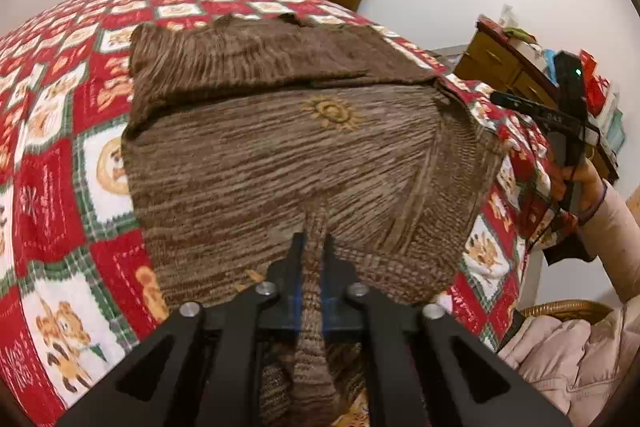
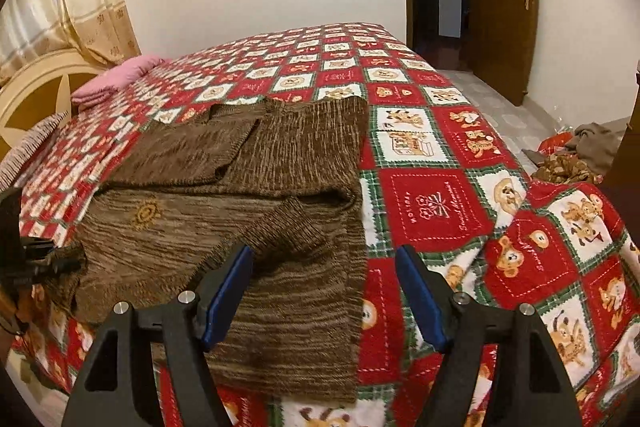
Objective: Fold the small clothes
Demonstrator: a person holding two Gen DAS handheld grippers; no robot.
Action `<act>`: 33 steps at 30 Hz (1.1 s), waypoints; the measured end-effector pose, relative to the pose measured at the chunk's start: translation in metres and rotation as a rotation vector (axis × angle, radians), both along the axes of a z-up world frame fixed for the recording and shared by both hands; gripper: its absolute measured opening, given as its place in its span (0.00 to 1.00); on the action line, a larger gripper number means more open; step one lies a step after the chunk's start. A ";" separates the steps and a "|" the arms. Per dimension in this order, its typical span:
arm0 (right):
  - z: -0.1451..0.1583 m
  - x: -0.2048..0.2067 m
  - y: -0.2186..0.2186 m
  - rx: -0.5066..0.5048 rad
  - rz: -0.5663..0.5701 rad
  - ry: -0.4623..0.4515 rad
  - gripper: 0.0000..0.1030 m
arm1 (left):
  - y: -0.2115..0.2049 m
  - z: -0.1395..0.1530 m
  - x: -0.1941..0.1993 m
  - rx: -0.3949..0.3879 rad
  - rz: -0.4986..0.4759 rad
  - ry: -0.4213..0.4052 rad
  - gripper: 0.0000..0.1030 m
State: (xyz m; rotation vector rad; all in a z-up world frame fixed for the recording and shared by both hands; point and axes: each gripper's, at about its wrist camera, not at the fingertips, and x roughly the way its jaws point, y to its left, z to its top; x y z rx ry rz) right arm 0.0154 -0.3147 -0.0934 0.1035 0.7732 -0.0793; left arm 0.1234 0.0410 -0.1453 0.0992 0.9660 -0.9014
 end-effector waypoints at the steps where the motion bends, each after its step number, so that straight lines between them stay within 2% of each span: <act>1: -0.002 0.002 0.000 -0.010 0.010 0.012 0.64 | 0.003 0.000 -0.001 -0.019 0.006 0.004 0.06; 2: -0.004 0.004 0.001 -0.022 0.022 0.026 0.60 | 0.007 0.001 -0.001 -0.039 0.009 0.010 0.06; 6: -0.007 0.015 0.006 -0.056 0.071 0.034 0.60 | 0.015 0.002 -0.003 -0.107 0.048 0.024 0.06; 11: -0.020 0.042 0.020 -0.135 0.157 0.078 0.60 | 0.019 -0.009 0.004 -0.106 0.094 0.073 0.06; 14: -0.035 0.058 0.030 -0.199 0.210 0.119 0.60 | 0.014 -0.007 0.002 -0.082 0.084 0.060 0.07; 17: -0.042 0.069 0.030 -0.181 0.213 0.114 0.60 | 0.010 -0.006 0.002 -0.058 0.075 0.043 0.10; 18: -0.042 0.072 0.029 -0.165 0.209 0.114 0.56 | 0.009 -0.007 0.002 -0.058 0.076 0.043 0.10; 19: -0.043 0.073 0.029 -0.127 0.222 0.120 0.45 | 0.011 -0.007 0.003 -0.062 0.079 0.045 0.10; 20: -0.044 0.073 0.030 -0.099 0.233 0.128 0.20 | 0.012 -0.007 0.002 -0.070 0.083 0.046 0.10; 21: -0.043 0.072 0.033 -0.088 0.236 0.129 0.15 | 0.013 -0.008 0.001 -0.075 0.084 0.044 0.10; 24: -0.038 0.061 0.044 -0.135 0.227 0.120 0.11 | 0.018 -0.007 -0.004 -0.093 0.081 0.038 0.07; 30: 0.005 0.026 0.031 -0.033 0.119 -0.025 0.11 | 0.040 0.012 -0.009 -0.212 0.167 0.012 0.06; 33: 0.017 0.018 0.026 -0.008 0.078 -0.068 0.11 | 0.043 0.022 -0.008 -0.248 0.186 -0.013 0.06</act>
